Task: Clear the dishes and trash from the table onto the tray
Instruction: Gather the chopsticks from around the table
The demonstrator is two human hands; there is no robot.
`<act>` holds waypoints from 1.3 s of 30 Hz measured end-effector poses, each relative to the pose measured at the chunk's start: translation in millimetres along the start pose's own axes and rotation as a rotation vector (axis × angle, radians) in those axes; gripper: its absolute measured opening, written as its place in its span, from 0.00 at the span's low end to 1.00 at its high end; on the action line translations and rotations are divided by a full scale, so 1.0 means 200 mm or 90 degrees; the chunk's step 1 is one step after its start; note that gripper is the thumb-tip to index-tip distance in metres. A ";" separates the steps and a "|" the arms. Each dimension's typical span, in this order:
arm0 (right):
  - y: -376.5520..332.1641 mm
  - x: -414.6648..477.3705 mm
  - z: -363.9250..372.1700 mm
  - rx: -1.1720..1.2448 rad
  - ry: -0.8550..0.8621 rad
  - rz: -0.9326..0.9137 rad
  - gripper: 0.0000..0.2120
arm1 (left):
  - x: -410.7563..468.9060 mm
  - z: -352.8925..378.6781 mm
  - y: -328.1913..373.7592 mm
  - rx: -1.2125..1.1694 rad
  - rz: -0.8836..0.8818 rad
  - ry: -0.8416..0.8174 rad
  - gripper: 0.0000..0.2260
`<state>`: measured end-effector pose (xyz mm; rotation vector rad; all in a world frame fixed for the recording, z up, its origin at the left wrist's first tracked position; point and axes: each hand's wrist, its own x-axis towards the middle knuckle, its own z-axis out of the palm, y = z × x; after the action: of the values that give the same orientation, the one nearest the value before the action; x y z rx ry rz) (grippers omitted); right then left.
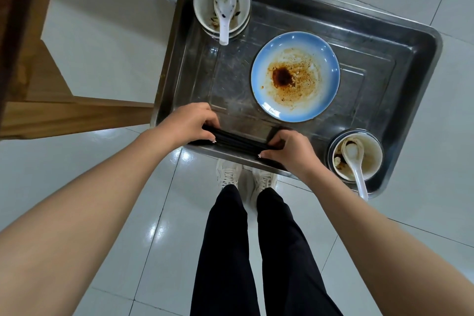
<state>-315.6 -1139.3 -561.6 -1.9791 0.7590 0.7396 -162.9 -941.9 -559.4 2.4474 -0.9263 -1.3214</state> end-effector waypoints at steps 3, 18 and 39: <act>-0.01 -0.01 0.03 -0.061 0.044 -0.026 0.14 | -0.02 0.01 -0.01 0.011 0.001 0.024 0.11; 0.08 -0.07 0.14 -0.146 0.229 -0.123 0.06 | -0.05 0.03 -0.06 -0.009 0.026 0.048 0.14; 0.11 -0.07 0.12 -0.162 0.223 -0.114 0.05 | -0.07 0.06 -0.09 0.048 0.010 0.167 0.07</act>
<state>-345.5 -1124.1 -573.5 -2.4111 0.7028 0.4015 -170.3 -918.3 -564.4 2.5819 -0.9396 -0.9460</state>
